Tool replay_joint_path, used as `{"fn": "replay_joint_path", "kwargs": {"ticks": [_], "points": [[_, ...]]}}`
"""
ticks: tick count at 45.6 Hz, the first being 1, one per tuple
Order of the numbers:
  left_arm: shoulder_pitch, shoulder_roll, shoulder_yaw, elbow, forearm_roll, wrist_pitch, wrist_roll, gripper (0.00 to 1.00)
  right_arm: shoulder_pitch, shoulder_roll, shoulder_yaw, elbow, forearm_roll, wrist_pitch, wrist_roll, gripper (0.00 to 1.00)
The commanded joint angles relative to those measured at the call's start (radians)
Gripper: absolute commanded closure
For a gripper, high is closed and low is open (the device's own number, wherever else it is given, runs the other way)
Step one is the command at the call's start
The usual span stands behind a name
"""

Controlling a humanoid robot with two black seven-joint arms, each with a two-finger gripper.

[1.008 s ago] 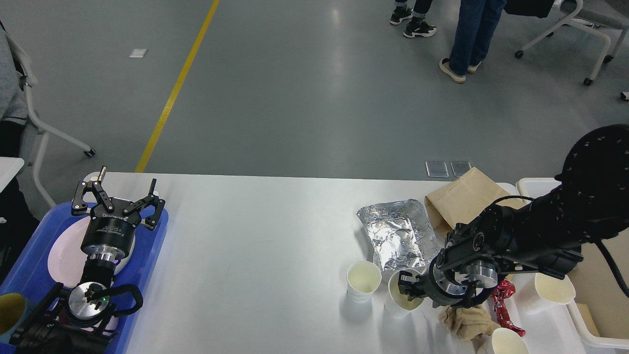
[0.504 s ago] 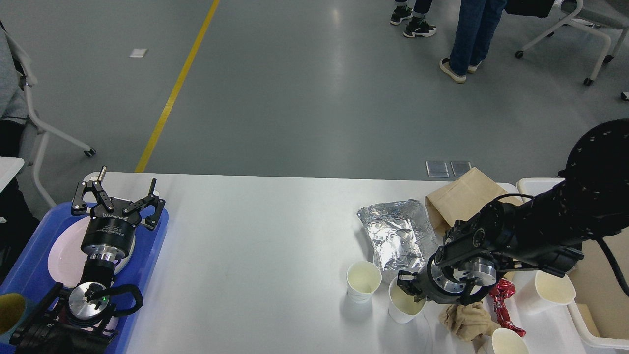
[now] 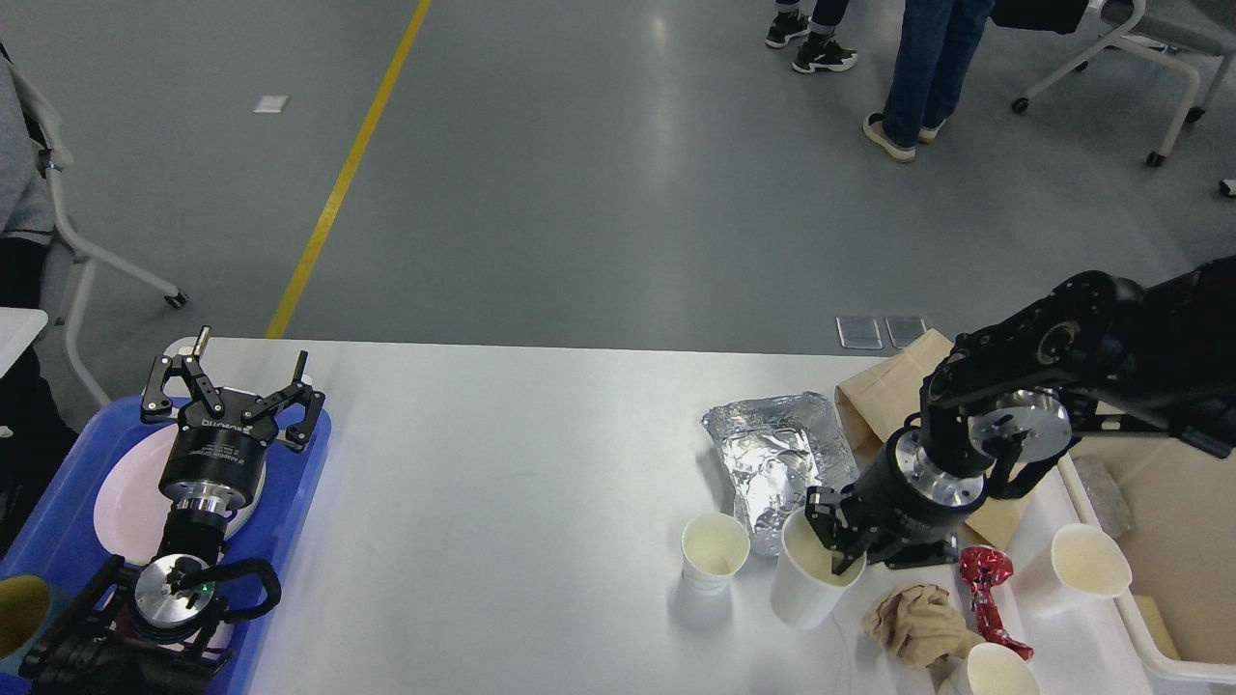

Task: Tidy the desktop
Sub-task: 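Lift the paper cup and carry it toward the white bin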

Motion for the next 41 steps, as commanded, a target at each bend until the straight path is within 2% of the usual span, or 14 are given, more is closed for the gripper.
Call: {"fn": "replay_joint_path", "kwargs": {"ticks": [1, 9, 15, 29, 41], "points": [[-0.001, 0.001, 0.001, 0.0, 0.0, 0.0, 0.0, 0.04, 0.209, -0.033, -0.037, 0.049, 0.0, 0.117, 0.0, 1.0], [-0.001, 0.001, 0.001, 0.0, 0.0, 0.0, 0.0, 0.04, 0.424, -0.046, -0.066, 0.088, 0.003, 0.231, -0.001, 1.0], [0.001, 0.001, 0.001, 0.0, 0.0, 0.0, 0.0, 0.04, 0.522, -0.057, -0.071, 0.126, 0.003, 0.265, -0.003, 1.0], [-0.001, 0.001, 0.001, 0.0, 0.0, 0.0, 0.0, 0.04, 0.545, -0.071, -0.081, 0.129, 0.003, 0.262, -0.003, 1.0], [-0.001, 0.001, 0.001, 0.0, 0.0, 0.0, 0.0, 0.04, 0.527, -0.085, -0.226, 0.062, 0.009, 0.222, -0.001, 1.0]]}}
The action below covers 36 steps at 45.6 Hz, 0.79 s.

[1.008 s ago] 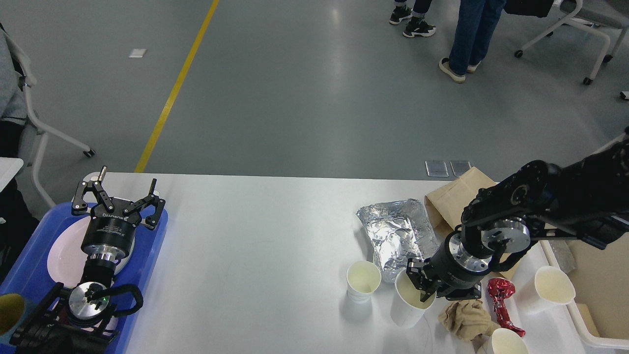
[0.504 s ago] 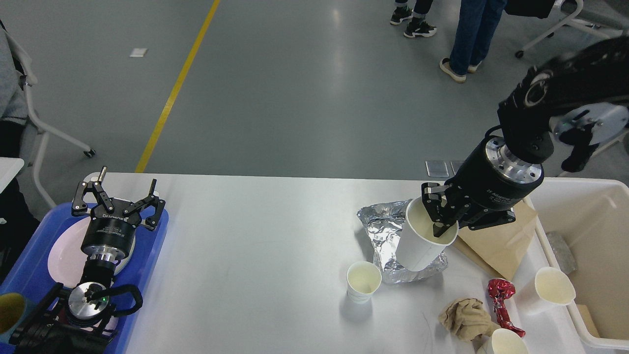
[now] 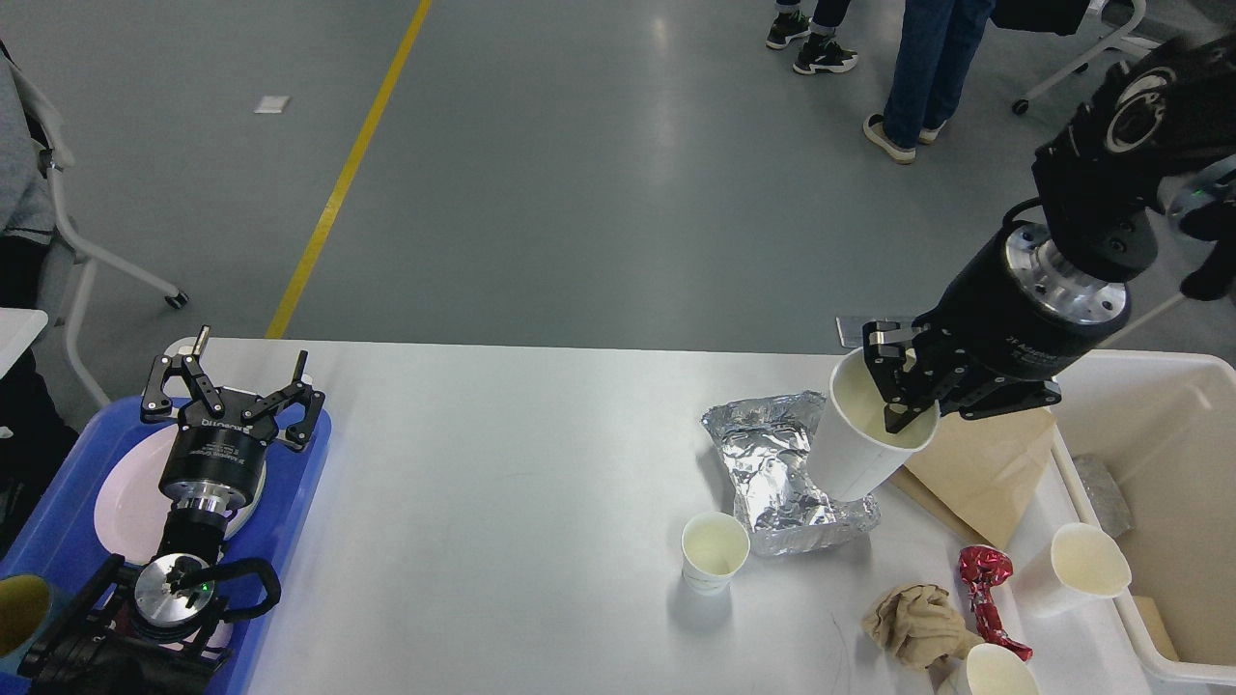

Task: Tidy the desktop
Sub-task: 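Lift the paper cup and carry it toward the white bin, then lower the cup into the white bin and open the right gripper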

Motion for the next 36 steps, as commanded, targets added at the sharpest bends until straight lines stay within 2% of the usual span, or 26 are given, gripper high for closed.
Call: {"fn": "replay_joint_path", "kwargs": {"ticks": [1, 9, 16, 22, 30, 36], "points": [[0.0, 0.0, 0.0, 0.0, 0.0, 0.0, 0.0, 0.04, -0.025, -0.018, -0.087, -0.046, 0.009, -0.037, -0.001, 1.0], [0.0, 0.0, 0.0, 0.001, 0.0, 0.0, 0.0, 0.04, -0.15, -0.102, -0.185, -0.127, 0.021, -0.157, -0.001, 1.0], [0.002, 0.0, 0.0, 0.001, 0.0, 0.001, 0.0, 0.04, -0.272, -0.223, -0.204, -0.253, 0.007, -0.176, -0.001, 1.0], [0.0, 0.0, 0.0, 0.001, 0.0, 0.0, 0.0, 0.04, -0.421, -0.303, -0.192, -0.409, 0.001, -0.176, -0.001, 1.0], [0.0, 0.0, 0.0, 0.0, 0.0, 0.0, 0.0, 0.04, -0.697, -0.322, -0.152, -0.691, 0.009, -0.186, -0.001, 1.0], [0.0, 0.0, 0.0, 0.0, 0.0, 0.0, 0.0, 0.04, -0.915, -0.343, -0.029, -0.849, 0.012, -0.257, -0.001, 1.0]]}}
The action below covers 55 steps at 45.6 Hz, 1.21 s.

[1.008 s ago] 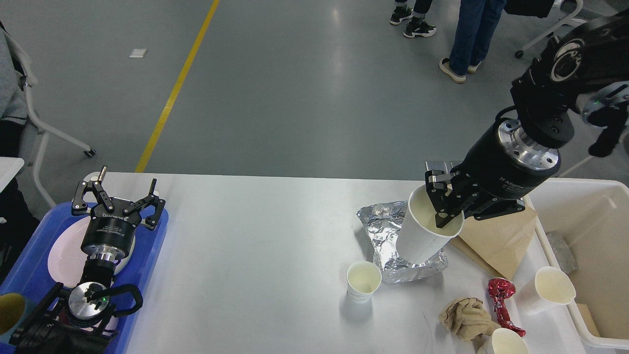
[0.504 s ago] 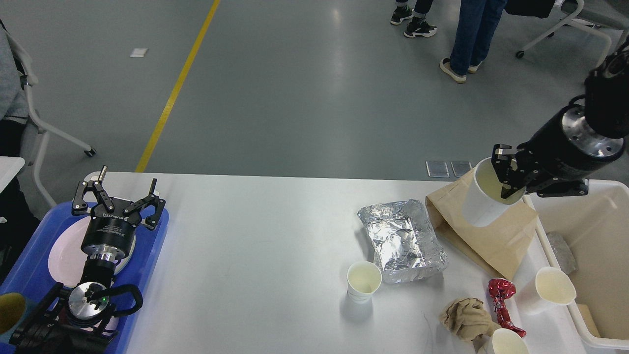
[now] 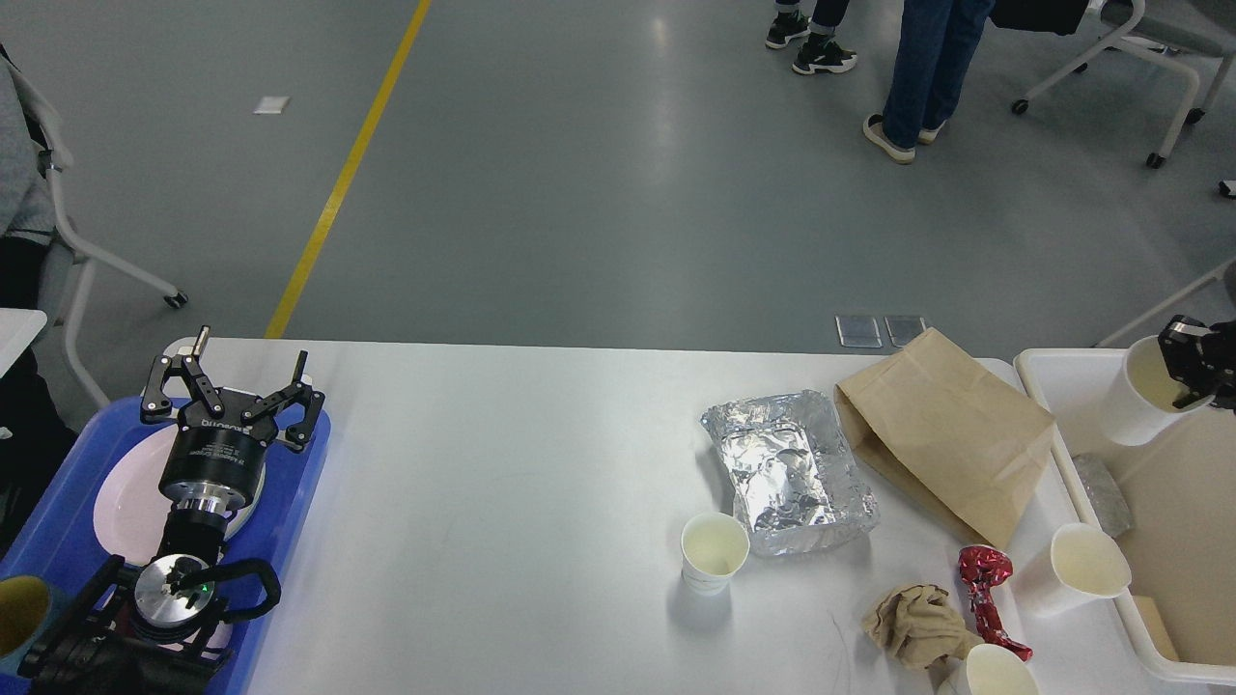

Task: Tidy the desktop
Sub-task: 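Lower the cup into the white bin and open the right gripper, then raise the right gripper out of the bin over the paper bag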

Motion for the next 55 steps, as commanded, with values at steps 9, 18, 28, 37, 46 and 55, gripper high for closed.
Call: {"fn": "replay_joint_path", "kwargs": {"ticks": [9, 18, 28, 37, 46, 55], "points": [[-0.001, 0.0, 0.0, 0.0, 0.0, 0.0, 0.0, 0.04, -0.47, -0.007, 0.214, -0.309, -0.003, -0.235, 0.0, 1.0], [-0.001, 0.0, 0.0, 0.0, 0.0, 0.0, 0.0, 0.04, -0.691, 0.056, 0.283, -0.454, -0.001, -0.379, 0.002, 1.0], [0.001, 0.0, 0.0, 0.0, 0.0, 0.0, 0.0, 0.04, -0.958, 0.205, 0.313, -0.699, 0.011, -0.446, 0.002, 1.0], [-0.001, 0.0, 0.0, 0.0, 0.0, 0.0, 0.0, 0.04, -1.035, 0.229, 0.373, -0.737, 0.006, -0.448, 0.002, 1.0], [-0.001, 0.0, 0.0, 0.0, 0.0, 0.002, 0.0, 0.04, -1.061, 0.246, 0.379, -0.737, 0.006, -0.508, 0.002, 1.0], [-0.001, 0.0, 0.0, 0.0, 0.0, 0.002, 0.0, 0.04, -1.084, 0.254, 0.378, -0.737, 0.005, -0.538, 0.002, 0.85]]}}
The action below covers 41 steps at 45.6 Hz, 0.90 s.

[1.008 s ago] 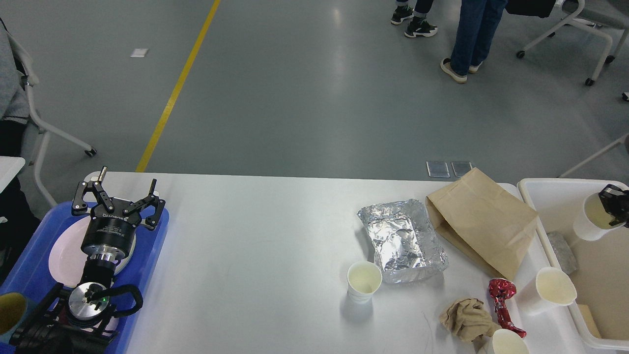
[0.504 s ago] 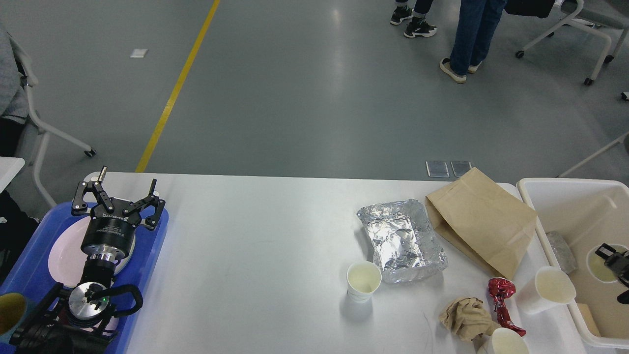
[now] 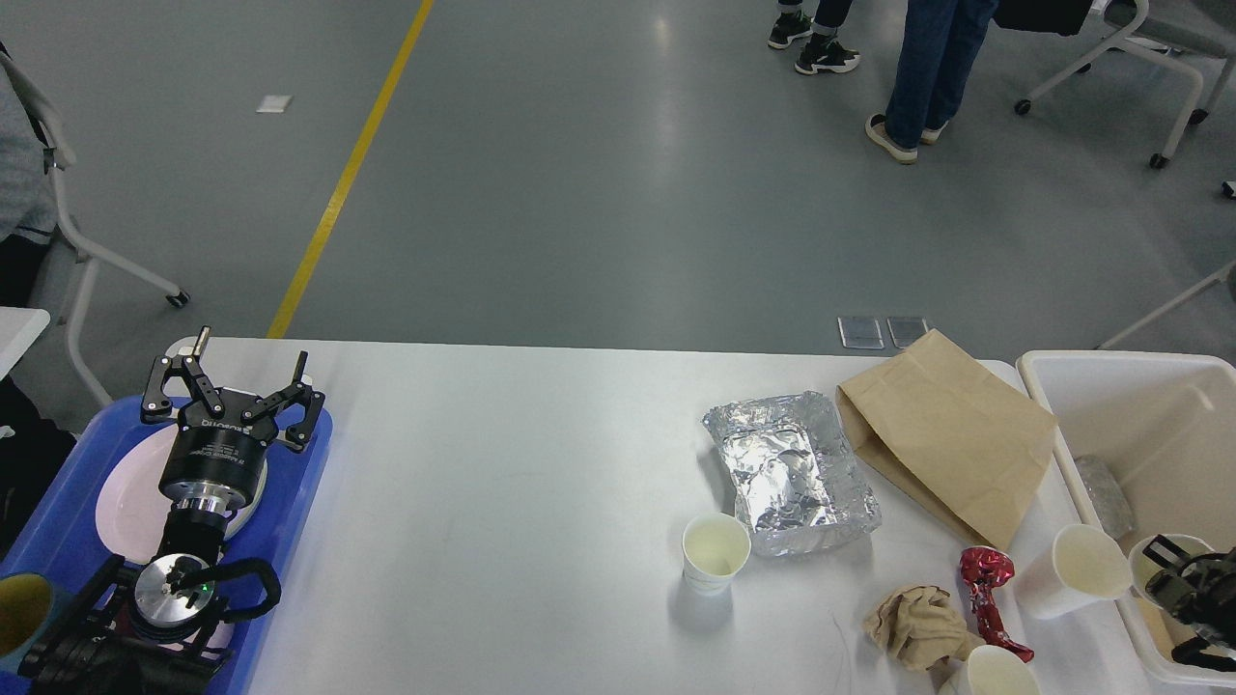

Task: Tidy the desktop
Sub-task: 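Raise the right gripper out of the bin over the paper bag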

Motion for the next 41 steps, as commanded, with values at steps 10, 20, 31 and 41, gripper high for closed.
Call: {"fn": "replay_joint_path", "kwargs": {"ticks": [10, 20, 31, 41], "points": [[0.0, 0.0, 0.0, 0.0, 0.0, -0.001, 0.0, 0.04, -0.005, -0.008, -0.001, 0.005, 0.0, -0.035, 0.0, 0.0], [0.0, 0.0, 0.0, 0.0, 0.0, 0.001, 0.0, 0.04, 0.011, -0.012, 0.0, 0.022, -0.002, -0.026, 0.0, 0.0], [0.0, 0.0, 0.0, 0.0, 0.0, 0.001, 0.0, 0.04, 0.19, -0.135, -0.017, 0.226, -0.02, -0.009, 0.002, 0.0], [0.0, 0.0, 0.0, 0.0, 0.0, -0.001, 0.0, 0.04, 0.415, -0.167, -0.043, 0.418, -0.14, 0.089, 0.0, 0.0]]}}
